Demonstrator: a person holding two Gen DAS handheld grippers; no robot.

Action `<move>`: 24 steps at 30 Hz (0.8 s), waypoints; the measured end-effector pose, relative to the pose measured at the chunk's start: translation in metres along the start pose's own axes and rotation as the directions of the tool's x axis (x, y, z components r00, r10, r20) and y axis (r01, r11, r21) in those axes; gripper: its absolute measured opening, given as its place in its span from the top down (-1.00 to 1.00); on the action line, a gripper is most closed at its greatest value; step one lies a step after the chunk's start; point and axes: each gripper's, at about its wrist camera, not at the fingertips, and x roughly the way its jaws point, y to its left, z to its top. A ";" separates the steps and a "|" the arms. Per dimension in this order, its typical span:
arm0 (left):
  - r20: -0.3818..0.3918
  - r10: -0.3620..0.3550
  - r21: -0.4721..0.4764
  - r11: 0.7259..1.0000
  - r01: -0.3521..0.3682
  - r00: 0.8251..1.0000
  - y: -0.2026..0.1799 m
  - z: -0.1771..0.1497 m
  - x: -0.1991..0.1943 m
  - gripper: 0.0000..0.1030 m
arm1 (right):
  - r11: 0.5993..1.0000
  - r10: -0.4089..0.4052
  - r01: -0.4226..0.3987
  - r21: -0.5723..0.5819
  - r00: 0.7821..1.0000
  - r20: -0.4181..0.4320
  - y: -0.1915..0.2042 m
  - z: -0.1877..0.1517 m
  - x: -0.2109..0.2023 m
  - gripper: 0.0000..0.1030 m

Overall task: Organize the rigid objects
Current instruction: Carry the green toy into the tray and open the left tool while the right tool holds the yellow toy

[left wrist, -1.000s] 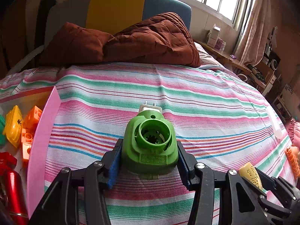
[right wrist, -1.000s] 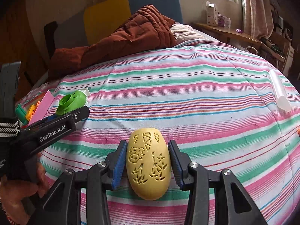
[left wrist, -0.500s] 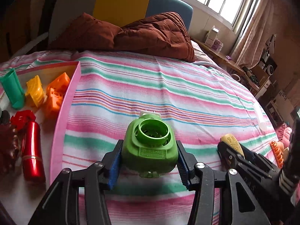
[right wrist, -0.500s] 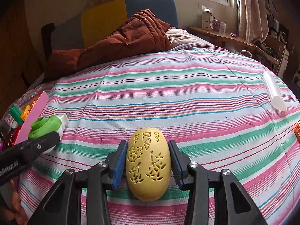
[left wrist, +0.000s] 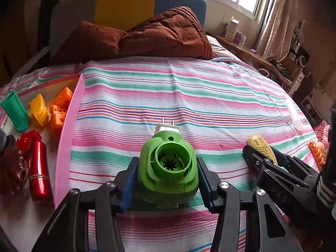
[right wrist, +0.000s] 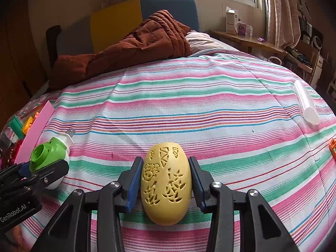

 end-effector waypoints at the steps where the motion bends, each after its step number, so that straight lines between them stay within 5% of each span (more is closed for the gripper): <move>1: 0.003 -0.012 -0.011 1.000 0.012 1.000 0.002 -0.001 -0.004 -0.02 | 1.000 -0.001 0.001 0.000 1.000 -0.001 0.000 0.000 0.000 0.15; 14: 0.080 -0.115 -0.054 0.991 0.119 0.990 0.027 -0.031 -0.078 -0.02 | 1.000 -0.011 0.011 -0.007 1.000 0.000 0.000 0.000 0.001 0.15; 24: 0.157 -0.027 -0.107 0.993 0.045 0.987 0.088 -0.052 -0.134 -0.02 | 0.999 -0.031 0.031 -0.024 1.000 -0.002 0.003 0.000 0.001 0.15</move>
